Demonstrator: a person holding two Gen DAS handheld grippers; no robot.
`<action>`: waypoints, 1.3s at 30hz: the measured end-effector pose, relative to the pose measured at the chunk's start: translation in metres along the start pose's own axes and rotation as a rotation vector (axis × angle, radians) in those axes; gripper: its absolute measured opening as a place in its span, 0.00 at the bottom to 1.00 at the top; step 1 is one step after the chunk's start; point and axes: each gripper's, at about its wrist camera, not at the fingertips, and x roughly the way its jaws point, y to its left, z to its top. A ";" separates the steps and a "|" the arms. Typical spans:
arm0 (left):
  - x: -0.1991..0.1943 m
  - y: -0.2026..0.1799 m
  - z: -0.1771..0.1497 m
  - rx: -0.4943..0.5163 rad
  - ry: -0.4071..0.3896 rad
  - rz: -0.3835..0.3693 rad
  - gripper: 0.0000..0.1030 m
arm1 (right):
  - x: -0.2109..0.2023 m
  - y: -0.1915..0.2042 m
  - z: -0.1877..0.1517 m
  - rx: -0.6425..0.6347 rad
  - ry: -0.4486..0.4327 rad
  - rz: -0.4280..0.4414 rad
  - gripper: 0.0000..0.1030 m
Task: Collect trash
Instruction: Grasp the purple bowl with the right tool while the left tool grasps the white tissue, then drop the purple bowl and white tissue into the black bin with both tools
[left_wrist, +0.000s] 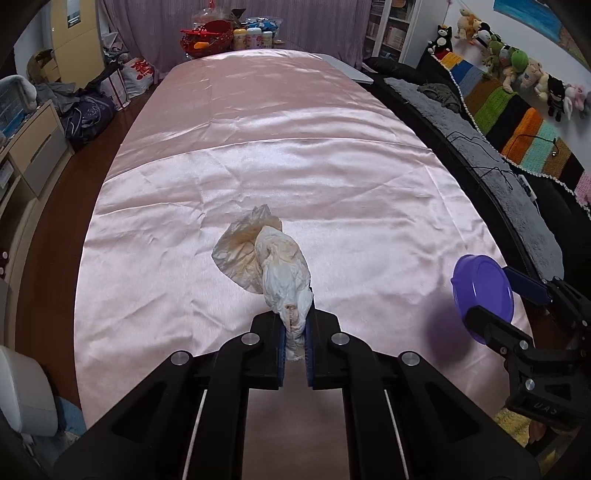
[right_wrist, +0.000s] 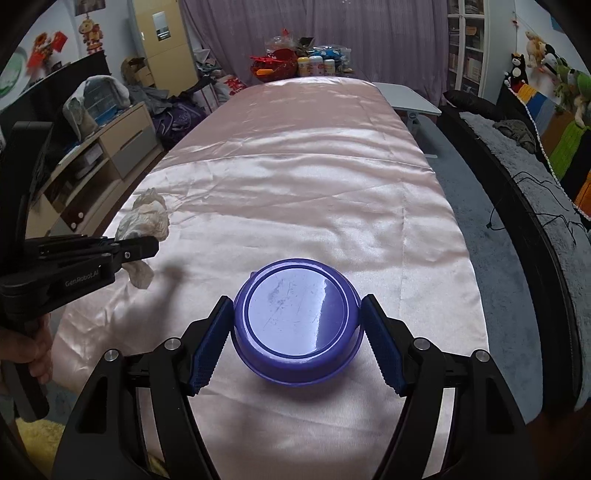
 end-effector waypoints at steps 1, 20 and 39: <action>-0.010 -0.002 -0.007 -0.002 -0.005 -0.004 0.06 | -0.007 0.001 -0.003 -0.001 -0.003 0.003 0.70; -0.111 -0.035 -0.163 -0.044 0.005 -0.061 0.06 | -0.098 0.029 -0.099 -0.015 0.014 0.048 0.70; -0.034 -0.059 -0.270 -0.074 0.238 -0.165 0.06 | -0.046 0.034 -0.198 0.027 0.233 0.089 0.70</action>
